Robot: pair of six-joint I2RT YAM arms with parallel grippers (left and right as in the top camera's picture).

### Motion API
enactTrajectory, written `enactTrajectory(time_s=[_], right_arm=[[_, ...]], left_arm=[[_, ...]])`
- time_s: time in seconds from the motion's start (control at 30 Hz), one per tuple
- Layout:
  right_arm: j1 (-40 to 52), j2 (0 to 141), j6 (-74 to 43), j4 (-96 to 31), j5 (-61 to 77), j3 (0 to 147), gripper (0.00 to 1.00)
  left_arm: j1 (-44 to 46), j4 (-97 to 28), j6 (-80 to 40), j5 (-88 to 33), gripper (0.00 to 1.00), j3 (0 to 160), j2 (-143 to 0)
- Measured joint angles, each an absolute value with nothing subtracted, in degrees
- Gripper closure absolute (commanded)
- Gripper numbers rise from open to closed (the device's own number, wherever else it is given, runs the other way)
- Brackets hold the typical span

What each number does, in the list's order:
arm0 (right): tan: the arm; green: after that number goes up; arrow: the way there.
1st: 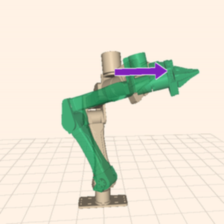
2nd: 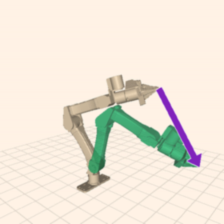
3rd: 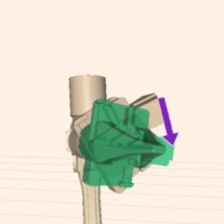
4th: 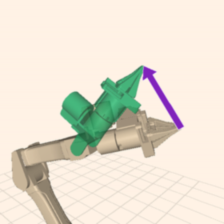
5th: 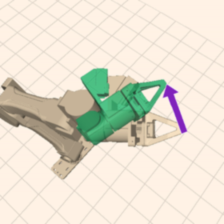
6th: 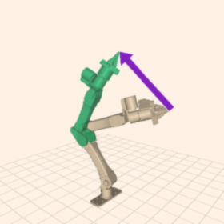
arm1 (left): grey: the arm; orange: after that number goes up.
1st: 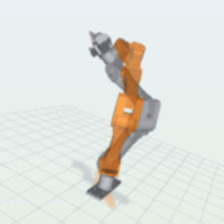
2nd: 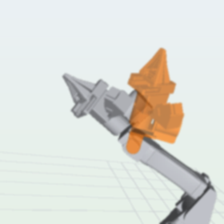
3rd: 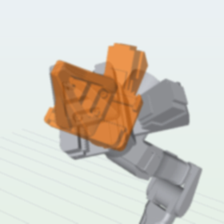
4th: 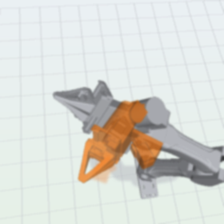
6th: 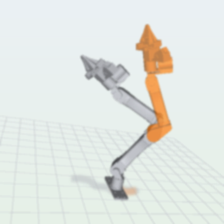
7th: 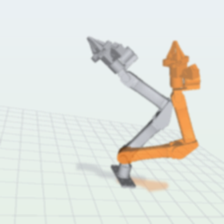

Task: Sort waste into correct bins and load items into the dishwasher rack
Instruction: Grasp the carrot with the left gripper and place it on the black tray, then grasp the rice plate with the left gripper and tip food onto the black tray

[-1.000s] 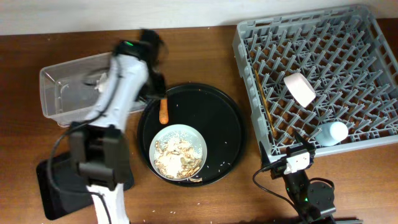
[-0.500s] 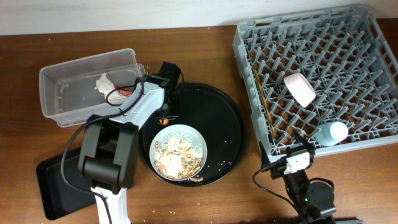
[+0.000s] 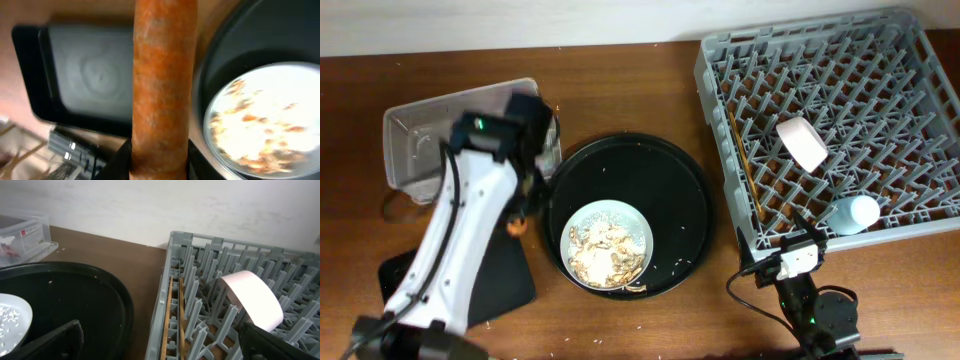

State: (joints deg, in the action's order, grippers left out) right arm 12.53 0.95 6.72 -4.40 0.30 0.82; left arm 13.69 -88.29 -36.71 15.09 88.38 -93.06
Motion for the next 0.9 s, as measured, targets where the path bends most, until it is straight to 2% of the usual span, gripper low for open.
enactTrajectory(time_s=[0.13,0.17,0.2,0.23,0.33,0.47,0.53,0.57,0.6,0.63,0.73,0.8,0.9], right_arm=[[12.5,1.0,6.7,-4.4,0.3,0.8,0.02],[12.5,1.0,6.7,-4.3,0.3,0.8,0.02],[12.5,1.0,6.7,-4.3,0.3,0.8,0.02],[12.5,1.0,6.7,-4.4,0.3,0.8,0.02],[12.5,1.0,6.7,-4.4,0.3,0.8,0.02],[12.5,1.0,6.7,-4.4,0.3,0.8,0.02],[12.5,1.0,6.7,-4.4,0.3,0.8,0.02],[12.5,1.0,6.7,-4.4,0.3,0.8,0.02],[12.5,1.0,6.7,-4.4,0.3,0.8,0.02],[12.5,1.0,6.7,-4.4,0.3,0.8,0.02],[12.5,1.0,6.7,-4.4,0.4,0.8,0.02],[12.5,1.0,6.7,-4.4,0.4,0.8,0.02],[12.5,1.0,6.7,-4.4,0.5,0.8,0.02]], left_arm=[[10.2,-78.6,-42.2,15.4,0.81,66.7,-85.2],[9.0,-77.6,-43.2,15.6,0.59,64.6,-84.8],[4.6,-71.4,-43.8,13.9,0.35,58.4,-83.2],[1.5,-68.4,-44.4,13.1,0.21,55.4,-82.7],[-6.5,-64.9,-44.6,10.6,0.15,50.9,-82.7],[-7.3,-66.4,-39.5,4.6,0.19,54.7,-82.2],[-3.9,-65.6,-35.9,2.0,0.22,58.8,-81.4],[-1.1,-64.4,-33.9,1.3,0.23,59.7,-80.9],[2.7,-63.2,-31.7,1.0,0.30,60.0,-80.8],[9.5,-62.1,-28.8,0.6,0.31,60.1,-80.9],[19.0,-56.8,-25.2,0.6,0.32,60.1,-81.7],[28.1,-53.4,-22.7,-0.2,0.39,60.2,-83.8],[39.1,-47.8,-21.4,1.6,0.42,60.3,-88.7]])
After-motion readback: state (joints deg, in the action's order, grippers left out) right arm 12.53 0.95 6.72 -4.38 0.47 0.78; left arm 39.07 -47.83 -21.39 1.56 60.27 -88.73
